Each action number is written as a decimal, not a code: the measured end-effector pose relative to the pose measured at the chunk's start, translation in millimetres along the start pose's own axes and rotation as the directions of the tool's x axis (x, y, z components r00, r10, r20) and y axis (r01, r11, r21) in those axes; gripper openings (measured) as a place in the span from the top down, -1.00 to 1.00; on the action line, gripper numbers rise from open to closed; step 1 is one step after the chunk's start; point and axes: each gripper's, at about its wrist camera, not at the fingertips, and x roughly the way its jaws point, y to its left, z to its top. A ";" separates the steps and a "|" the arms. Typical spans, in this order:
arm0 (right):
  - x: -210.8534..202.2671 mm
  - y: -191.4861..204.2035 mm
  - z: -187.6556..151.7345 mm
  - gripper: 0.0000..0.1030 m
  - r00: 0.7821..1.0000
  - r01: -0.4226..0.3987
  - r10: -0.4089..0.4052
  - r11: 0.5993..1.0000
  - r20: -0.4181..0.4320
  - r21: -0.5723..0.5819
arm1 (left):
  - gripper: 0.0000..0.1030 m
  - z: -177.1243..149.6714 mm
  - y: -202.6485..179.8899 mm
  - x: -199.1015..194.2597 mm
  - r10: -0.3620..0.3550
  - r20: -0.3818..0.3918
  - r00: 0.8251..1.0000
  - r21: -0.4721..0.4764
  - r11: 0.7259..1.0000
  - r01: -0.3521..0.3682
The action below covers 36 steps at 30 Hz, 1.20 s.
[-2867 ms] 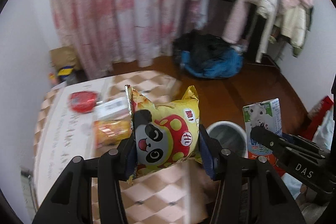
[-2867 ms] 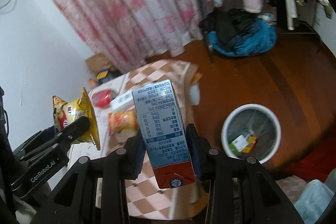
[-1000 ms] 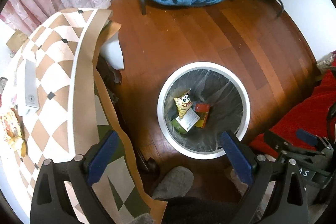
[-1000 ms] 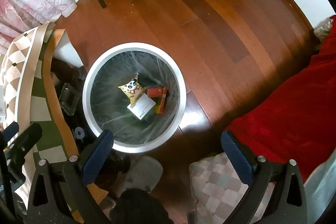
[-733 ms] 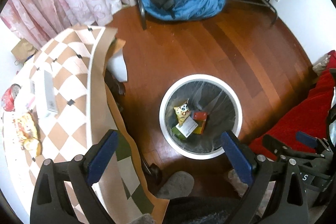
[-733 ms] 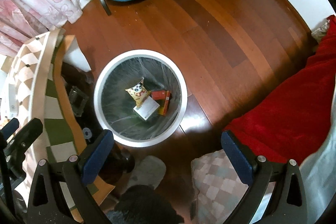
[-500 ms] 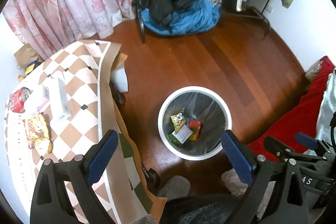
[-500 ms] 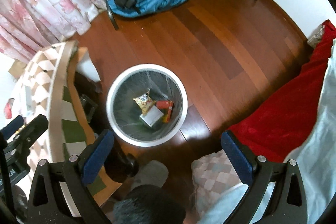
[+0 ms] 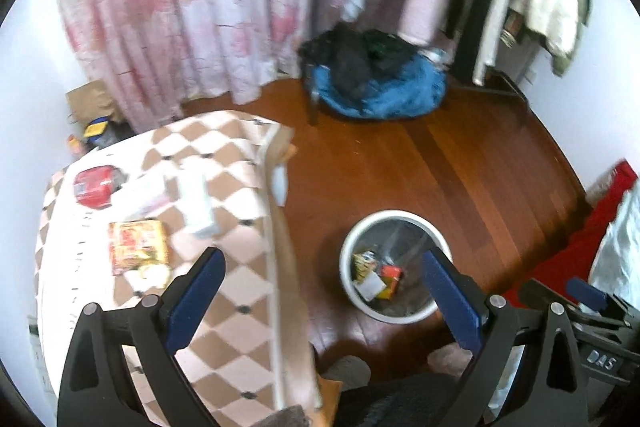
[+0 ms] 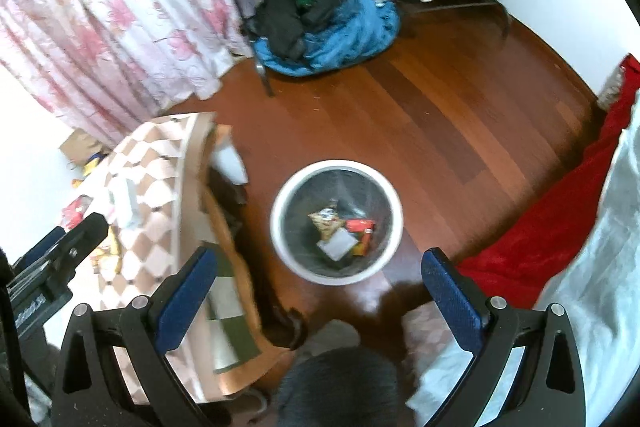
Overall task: Collect trash
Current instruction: 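Move both tools back toward the table, then grasp the orange snack bag with the left tool while the right tool grasps the white box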
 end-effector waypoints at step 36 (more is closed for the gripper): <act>257.0 348.4 21.0 0.18 0.956 -0.191 0.083 0.904 -0.282 -0.382 | 0.72 -40.7 280.1 153.8 0.063 -0.259 0.964 -0.320 0.936 -0.147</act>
